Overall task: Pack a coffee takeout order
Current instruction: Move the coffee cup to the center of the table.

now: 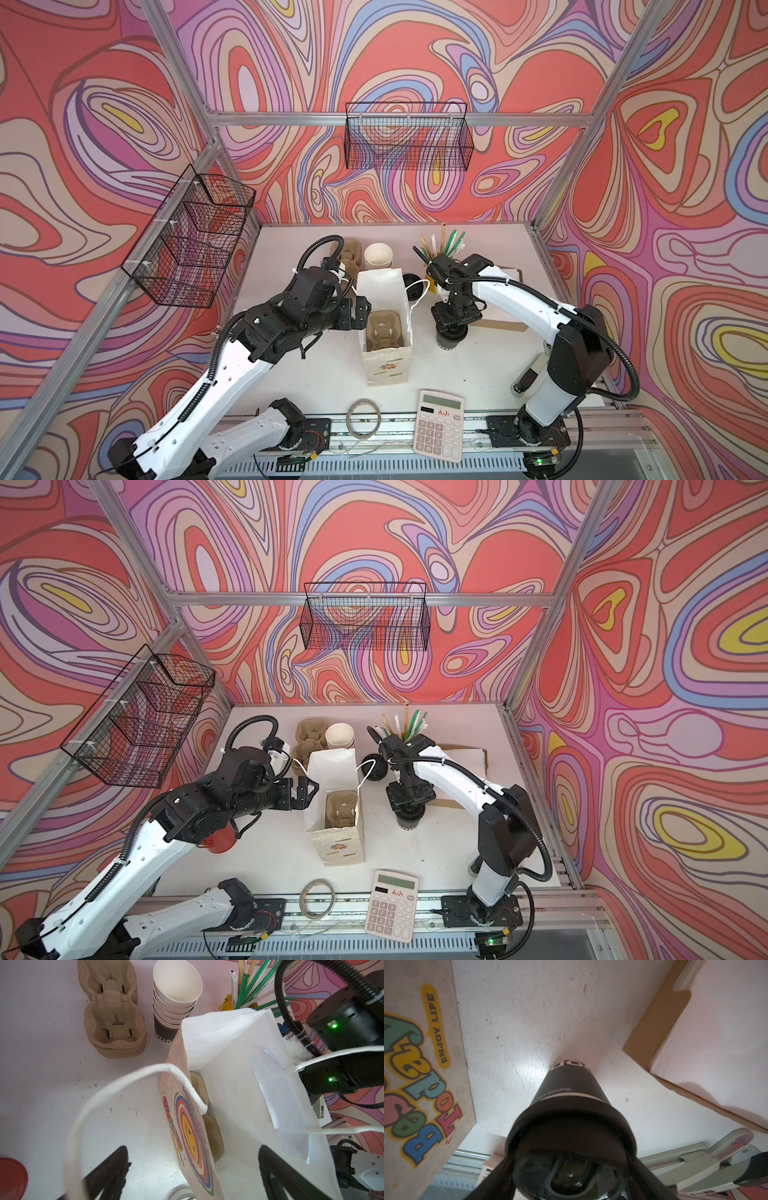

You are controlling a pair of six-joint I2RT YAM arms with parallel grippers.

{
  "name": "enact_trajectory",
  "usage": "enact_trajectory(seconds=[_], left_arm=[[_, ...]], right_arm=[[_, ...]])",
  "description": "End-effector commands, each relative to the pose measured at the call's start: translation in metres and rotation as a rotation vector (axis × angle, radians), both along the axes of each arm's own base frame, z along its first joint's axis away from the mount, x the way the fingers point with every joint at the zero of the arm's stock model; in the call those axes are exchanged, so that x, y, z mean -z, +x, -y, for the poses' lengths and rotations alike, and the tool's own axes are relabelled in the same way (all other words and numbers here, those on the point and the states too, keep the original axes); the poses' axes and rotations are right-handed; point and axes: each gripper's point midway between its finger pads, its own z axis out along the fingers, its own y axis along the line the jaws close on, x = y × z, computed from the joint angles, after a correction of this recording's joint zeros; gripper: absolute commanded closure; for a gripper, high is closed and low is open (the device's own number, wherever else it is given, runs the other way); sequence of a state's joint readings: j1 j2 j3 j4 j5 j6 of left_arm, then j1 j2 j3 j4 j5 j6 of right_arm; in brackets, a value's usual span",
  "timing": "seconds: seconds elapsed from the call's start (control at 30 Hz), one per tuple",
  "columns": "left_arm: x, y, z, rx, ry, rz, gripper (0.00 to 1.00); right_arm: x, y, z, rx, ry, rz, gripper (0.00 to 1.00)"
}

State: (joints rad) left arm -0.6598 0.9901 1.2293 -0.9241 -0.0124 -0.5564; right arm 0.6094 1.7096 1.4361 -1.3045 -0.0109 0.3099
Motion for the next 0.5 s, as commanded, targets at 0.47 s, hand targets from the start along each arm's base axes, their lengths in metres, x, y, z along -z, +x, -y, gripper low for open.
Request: enact_trajectory(seconds=[0.47], left_arm=[[0.001,-0.001,-0.005,-0.012,0.014,0.002,0.0]], right_arm=[[0.042,0.005,-0.002,0.0,-0.044,-0.114,0.21]])
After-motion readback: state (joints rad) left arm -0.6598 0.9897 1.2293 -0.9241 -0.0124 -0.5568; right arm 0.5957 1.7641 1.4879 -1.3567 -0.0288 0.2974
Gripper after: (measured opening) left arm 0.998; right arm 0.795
